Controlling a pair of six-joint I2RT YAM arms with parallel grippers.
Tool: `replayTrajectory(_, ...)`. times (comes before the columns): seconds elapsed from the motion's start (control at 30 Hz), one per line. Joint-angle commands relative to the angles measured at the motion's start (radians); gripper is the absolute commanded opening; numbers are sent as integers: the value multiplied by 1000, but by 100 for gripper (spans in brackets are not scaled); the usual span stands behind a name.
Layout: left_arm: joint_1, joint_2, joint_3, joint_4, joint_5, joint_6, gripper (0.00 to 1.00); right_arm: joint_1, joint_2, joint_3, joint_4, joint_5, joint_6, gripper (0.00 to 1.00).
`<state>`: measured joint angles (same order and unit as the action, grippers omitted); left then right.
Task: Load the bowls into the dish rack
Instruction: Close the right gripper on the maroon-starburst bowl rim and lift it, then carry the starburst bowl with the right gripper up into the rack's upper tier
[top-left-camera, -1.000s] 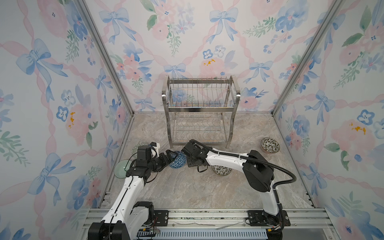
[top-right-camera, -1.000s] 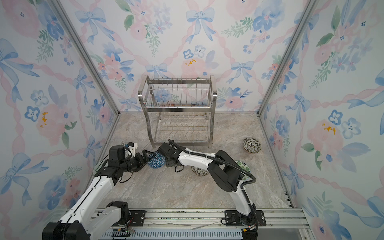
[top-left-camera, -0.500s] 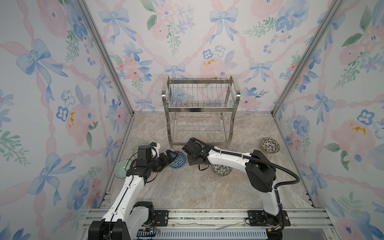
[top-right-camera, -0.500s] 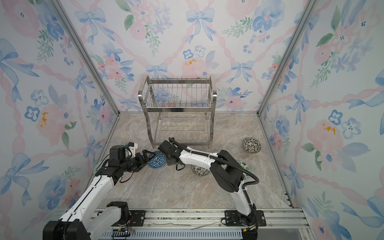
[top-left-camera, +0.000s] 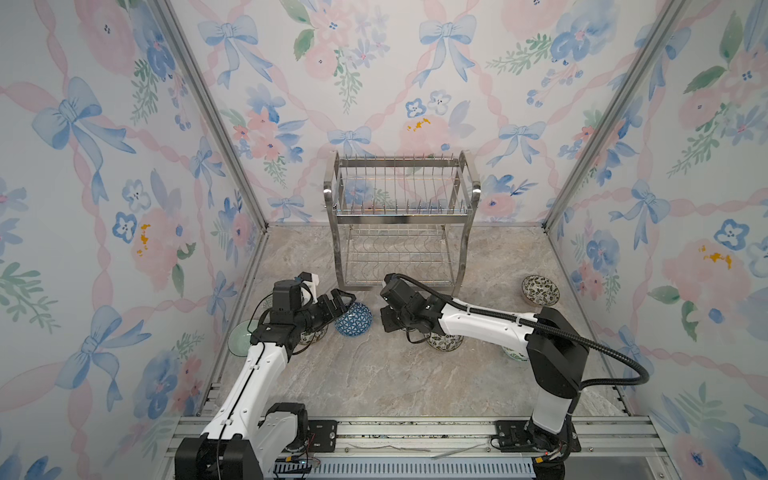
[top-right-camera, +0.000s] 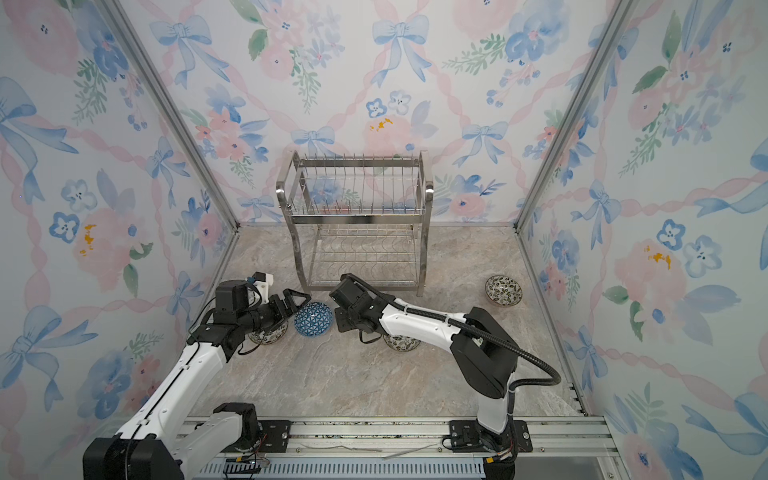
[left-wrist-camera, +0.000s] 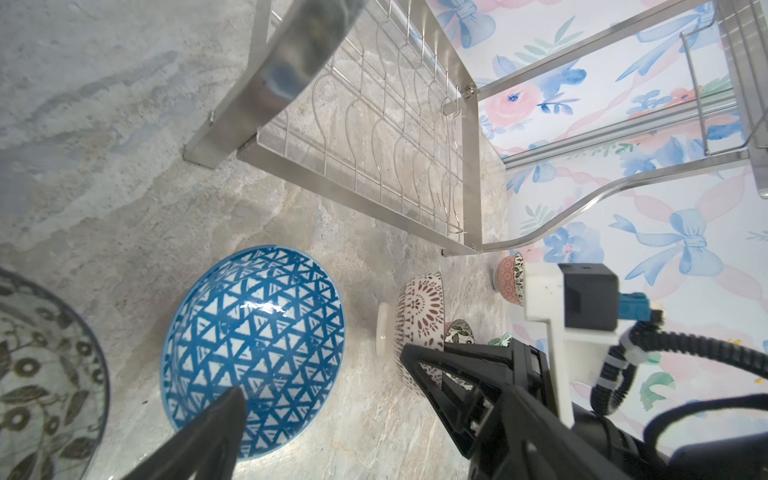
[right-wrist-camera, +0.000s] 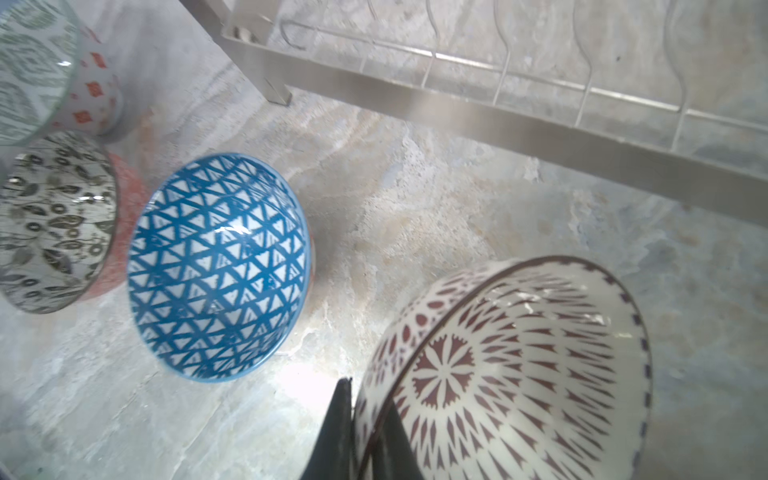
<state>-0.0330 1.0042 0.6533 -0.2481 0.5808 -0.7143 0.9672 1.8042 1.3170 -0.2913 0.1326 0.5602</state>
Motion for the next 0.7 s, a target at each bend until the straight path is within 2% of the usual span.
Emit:
replayTrajectory(0.0, -5, 19, 33, 22, -1, 44, 98, -22, -95, -39, 216, -30, -53, 4)
replayTrajectory(0.33, -16, 96, 74, 71, -25, 125, 98, -128, -108, -127, 571, -99, -64, 1)
replayTrajectory(0.67, -41, 116, 105, 206, 32, 110, 98, -199, 16, -90, 780, -174, -35, 0)
